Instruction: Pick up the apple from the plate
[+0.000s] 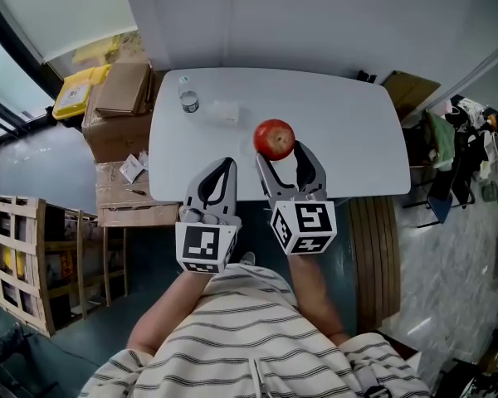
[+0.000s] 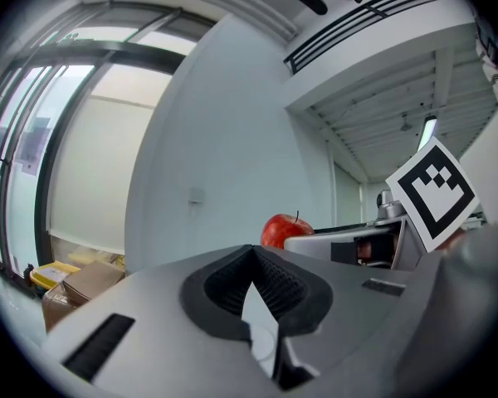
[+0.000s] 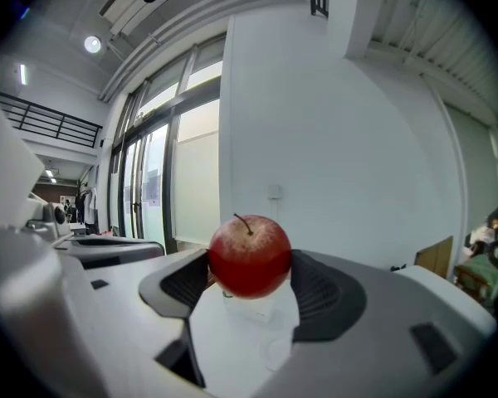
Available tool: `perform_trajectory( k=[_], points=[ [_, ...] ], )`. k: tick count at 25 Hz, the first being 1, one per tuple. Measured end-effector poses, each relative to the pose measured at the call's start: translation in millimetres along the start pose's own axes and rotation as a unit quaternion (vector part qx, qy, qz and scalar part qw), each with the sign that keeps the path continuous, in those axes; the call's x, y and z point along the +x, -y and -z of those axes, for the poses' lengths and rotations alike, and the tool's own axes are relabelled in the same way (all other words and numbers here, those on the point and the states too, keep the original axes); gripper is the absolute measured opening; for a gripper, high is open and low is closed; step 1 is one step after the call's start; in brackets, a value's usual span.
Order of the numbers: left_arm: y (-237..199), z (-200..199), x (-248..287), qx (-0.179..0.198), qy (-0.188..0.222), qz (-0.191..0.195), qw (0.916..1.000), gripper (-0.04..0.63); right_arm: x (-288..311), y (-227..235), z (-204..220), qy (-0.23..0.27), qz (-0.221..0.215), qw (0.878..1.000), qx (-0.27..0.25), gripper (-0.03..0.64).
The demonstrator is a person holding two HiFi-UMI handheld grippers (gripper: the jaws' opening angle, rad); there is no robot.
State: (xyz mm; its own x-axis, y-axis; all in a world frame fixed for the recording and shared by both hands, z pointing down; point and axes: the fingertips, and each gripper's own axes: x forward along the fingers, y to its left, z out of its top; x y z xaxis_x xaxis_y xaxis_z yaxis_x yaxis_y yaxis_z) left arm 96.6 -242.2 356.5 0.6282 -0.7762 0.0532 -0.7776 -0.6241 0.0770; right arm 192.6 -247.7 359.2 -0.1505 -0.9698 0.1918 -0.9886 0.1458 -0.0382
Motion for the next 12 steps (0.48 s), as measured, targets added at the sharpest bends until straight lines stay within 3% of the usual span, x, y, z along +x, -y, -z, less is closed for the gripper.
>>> perform_trajectory(
  k=[12],
  points=[
    [-0.8,-5.3,1.0,-0.003,0.005,0.002,1.0,0.005,-3.6,-1.4,-3.2,0.008,0.006,1.0,-0.005,0.327]
  ],
)
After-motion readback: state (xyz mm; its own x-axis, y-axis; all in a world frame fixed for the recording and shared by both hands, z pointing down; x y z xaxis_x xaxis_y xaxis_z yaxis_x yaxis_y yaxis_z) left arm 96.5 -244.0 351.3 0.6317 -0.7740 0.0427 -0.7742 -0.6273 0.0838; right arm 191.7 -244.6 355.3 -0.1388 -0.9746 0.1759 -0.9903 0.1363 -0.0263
